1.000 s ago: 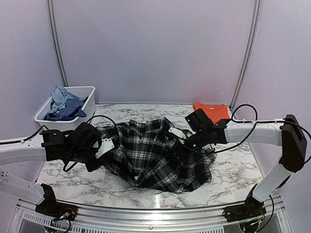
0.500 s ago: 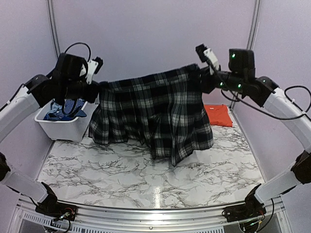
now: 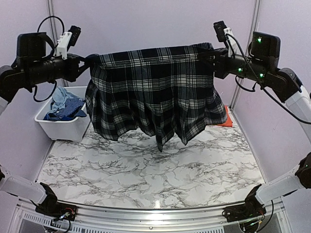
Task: Fold and stack the mixed laundry pile
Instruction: Flatten out the crumpled skirt at the center of the board.
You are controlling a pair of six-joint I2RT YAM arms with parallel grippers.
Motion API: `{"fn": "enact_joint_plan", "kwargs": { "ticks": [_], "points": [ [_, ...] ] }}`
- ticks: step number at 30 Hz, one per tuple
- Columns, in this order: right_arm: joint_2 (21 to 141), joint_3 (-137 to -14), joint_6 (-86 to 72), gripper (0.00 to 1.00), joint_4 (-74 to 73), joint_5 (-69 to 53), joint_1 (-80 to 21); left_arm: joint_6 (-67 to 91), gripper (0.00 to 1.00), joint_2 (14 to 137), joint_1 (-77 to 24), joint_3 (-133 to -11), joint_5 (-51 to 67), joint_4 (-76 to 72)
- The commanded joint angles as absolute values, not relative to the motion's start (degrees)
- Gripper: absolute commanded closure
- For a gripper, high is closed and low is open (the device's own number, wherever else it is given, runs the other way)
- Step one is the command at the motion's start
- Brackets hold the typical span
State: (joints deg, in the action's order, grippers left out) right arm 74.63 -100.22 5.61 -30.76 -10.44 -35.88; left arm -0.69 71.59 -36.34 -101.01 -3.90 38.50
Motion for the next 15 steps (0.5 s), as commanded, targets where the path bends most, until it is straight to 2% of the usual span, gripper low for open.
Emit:
{"fn": "enact_joint_plan", "kwargs": {
  "ticks": [1,6,11,15],
  "points": [
    [73.3,-101.4,4.0,1.00,-30.8,-5.1,-35.9,-1.4,1.00,70.9,-36.0,-103.0,-5.6,37.7],
    [79.2,-100.5,4.4,1.00,-27.6,-0.3,-32.1,-0.4,1.00,80.5,-35.4,-107.0,-18.2,39.4],
    [89.4,-104.3,3.8,1.00,-23.1,-0.3,-28.5,3.2,1.00,93.7,-31.5,-116.4,-18.0,38.8],
    [98.2,-114.4,4.5,1.00,-20.9,-0.3,-26.1,7.4,1.00,104.3,-27.9,-131.1,-13.1,38.0]
  ]
}}
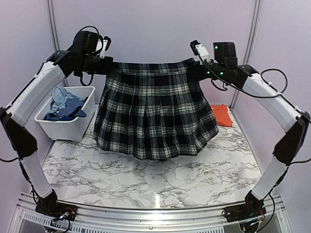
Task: Fold and stack the mixed laundry pile
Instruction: Flatten out the crumpled skirt at the center of the board.
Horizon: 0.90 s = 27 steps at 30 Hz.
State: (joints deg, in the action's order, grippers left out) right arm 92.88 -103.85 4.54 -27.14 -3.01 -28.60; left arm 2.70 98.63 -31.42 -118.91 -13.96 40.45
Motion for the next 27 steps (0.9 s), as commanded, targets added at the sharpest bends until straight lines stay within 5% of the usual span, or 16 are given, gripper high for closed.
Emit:
{"fn": "enact_joint_plan", "kwargs": {
  "ticks": [1,6,13,14,15,16,18,19,23,27],
  "points": [
    [100.2,-118.6,4.8,1.00,-21.0,-0.7,-25.6,7.7,1.00,106.0,-27.3,-134.4,-9.7,36.9],
    [104.2,-128.9,7.1,1.00,-18.4,-9.3,-24.7,5.2,1.00,104.7,-27.2,-135.6,-1.3,30.0],
    [87.8,-92.5,9.7,0.99,-12.6,-23.5,-26.3,-8.0,1.00,86.4,-33.0,-96.3,2.7,29.0],
    [82.6,-84.9,9.6,0.89,-12.5,-24.4,-27.6,-9.8,1.00,82.7,-35.0,-88.4,2.1,28.7],
    [78.5,-78.4,9.4,0.68,-13.0,-24.6,-29.0,-11.0,0.98,79.2,-36.8,-81.0,0.9,28.5],
    [74.5,-71.6,8.8,0.45,-14.1,-23.2,-30.7,-11.1,0.88,75.1,-38.3,-73.8,0.3,28.4],
    [66.0,-61.2,5.6,0.09,-16.5,-22.0,-35.0,-8.5,0.19,66.7,-39.9,-62.8,-2.3,28.6],
    [62.0,-57.2,2.9,0.02,-17.5,-22.5,-36.9,-7.0,0.04,61.8,-40.2,-58.9,-2.3,28.6],
    [48.9,-48.5,-9.1,0.01,-19.6,-23.5,-40.3,-0.8,0.01,46.2,-40.3,-51.8,-5.5,27.2],
    [49.1,-49.4,-9.2,0.03,-25.8,-15.3,-40.2,0.9,0.01,48.7,-40.3,-52.4,-10.6,28.0]
  ]
}}
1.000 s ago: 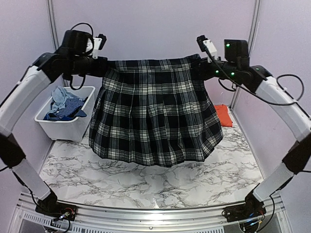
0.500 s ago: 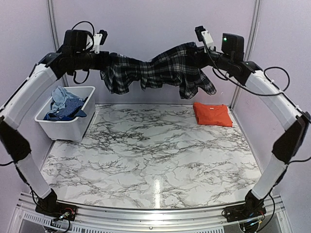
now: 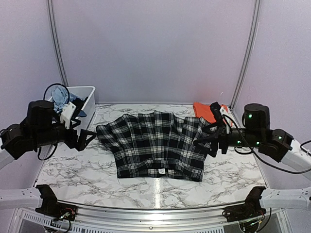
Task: Fold and stack the mixed laundry pile
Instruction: Flatten out the crumpled skirt at the center of the board, then smooth out the flattened skirt at the center of the board.
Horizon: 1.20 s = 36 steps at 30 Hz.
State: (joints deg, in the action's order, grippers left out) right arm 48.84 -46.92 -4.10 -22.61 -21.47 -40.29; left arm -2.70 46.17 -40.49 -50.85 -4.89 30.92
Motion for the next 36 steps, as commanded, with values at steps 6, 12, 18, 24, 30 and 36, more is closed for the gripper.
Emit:
{"fn": "enact_joint_plan", "kwargs": {
  "ticks": [6,12,18,24,30,36],
  "points": [
    [71.4,-60.3,-6.9,0.40,-35.0,-13.2,-40.5,8.5,0.08,70.5,-40.4,-60.9,-1.8,31.0],
    [79.7,-58.7,-7.7,0.51,-35.3,-14.2,-42.4,13.1,0.25,81.3,-44.0,-59.9,5.7,27.2],
    [81.7,-53.5,-10.7,0.51,-31.2,-14.6,-43.5,16.8,0.33,87.9,-47.3,-57.3,8.2,22.4],
    [86.5,-53.5,-12.6,0.48,-29.4,-9.6,-44.5,18.2,0.33,92.5,-50.8,-56.6,7.8,17.5],
    [90.8,-53.2,-13.0,0.46,-27.3,-7.8,-45.4,16.3,0.31,98.0,-53.4,-59.0,5.7,14.9],
    [95.2,-54.7,-13.7,0.42,-27.9,-3.4,-47.3,14.5,0.31,103.8,-54.7,-62.6,5.2,14.2]
  ]
}}
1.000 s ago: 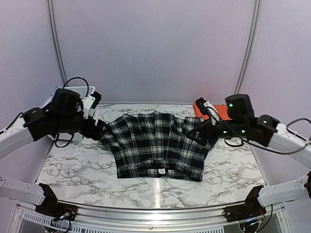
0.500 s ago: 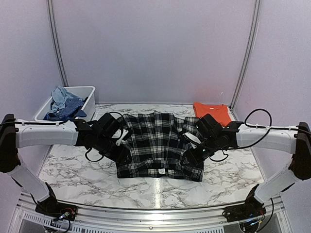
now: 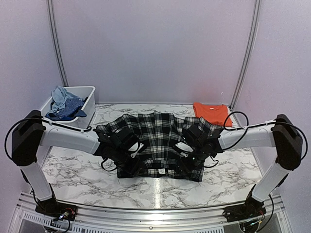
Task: Fold and stack the mixed laundry pile
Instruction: Smooth out the flattened skirt at the center of the board.
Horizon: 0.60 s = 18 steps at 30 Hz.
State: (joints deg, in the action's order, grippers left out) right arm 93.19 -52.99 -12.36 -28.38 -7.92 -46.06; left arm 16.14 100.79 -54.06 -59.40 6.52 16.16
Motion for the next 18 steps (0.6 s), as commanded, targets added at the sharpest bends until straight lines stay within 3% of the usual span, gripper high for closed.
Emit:
{"fn": "enact_joint_plan", "kwargs": {
  "ticks": [1,7,18],
  "points": [
    [95.7,-55.1,-14.0,0.43,-28.2,-2.5,-47.3,14.4,0.32,104.5,-54.8,-63.1,4.8,14.1],
    [95.6,-57.3,-15.8,0.56,-31.1,4.2,-47.3,14.5,0.49,104.3,-54.8,-64.2,1.9,14.1],
    [91.4,-61.0,-14.7,0.91,-35.5,5.4,-47.3,12.6,1.00,99.5,-54.8,-63.8,1.8,14.1]
  ]
}}
